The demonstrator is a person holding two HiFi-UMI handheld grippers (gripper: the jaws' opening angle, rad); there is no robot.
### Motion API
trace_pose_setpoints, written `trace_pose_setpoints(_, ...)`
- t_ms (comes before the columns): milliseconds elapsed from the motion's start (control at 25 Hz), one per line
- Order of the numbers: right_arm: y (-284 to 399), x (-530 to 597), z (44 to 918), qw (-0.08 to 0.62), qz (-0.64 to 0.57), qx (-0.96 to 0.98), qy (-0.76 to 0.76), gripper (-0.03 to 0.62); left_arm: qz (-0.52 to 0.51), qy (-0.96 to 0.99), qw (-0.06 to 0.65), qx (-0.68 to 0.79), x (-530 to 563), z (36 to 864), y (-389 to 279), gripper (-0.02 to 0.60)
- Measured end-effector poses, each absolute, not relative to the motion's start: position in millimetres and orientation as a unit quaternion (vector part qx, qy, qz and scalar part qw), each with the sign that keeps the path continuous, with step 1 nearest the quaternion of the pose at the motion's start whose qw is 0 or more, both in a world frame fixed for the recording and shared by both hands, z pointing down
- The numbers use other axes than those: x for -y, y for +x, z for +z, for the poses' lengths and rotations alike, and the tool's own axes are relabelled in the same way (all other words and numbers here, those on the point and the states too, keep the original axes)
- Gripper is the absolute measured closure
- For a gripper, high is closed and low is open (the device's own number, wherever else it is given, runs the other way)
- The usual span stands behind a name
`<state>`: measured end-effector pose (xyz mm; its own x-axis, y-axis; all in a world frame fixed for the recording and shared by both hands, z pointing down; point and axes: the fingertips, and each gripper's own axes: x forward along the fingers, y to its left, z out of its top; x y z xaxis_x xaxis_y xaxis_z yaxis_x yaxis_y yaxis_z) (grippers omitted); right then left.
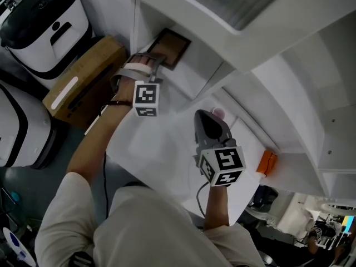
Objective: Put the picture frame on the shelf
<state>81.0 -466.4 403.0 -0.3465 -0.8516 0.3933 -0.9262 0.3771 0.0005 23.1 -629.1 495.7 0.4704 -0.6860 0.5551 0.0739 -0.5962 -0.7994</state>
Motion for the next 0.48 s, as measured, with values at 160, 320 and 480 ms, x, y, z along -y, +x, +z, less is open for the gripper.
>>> trace_pose_setpoints(160, 80.8, 454.1, 394.9, 0.163, 0.105, 0.814, 0.547, 0.588, -0.474, -0.757, 0.396, -0.212, 611.5, 491.7, 15.0, 0.184)
trace_pose_setpoints(320, 79.4, 442.6, 385.9, 0.160, 0.095, 0.820, 0.541, 0.588, -0.475, -0.762, 0.371, -0.235, 590.8, 487.2, 0.2, 0.184)
trace_pose_setpoints(480, 78.7, 430.4, 380.1, 0.155, 0.089, 0.826, 0.535, 0.588, -0.486, -0.755, 0.364, -0.246, 566.9, 483.1, -11.9, 0.192)
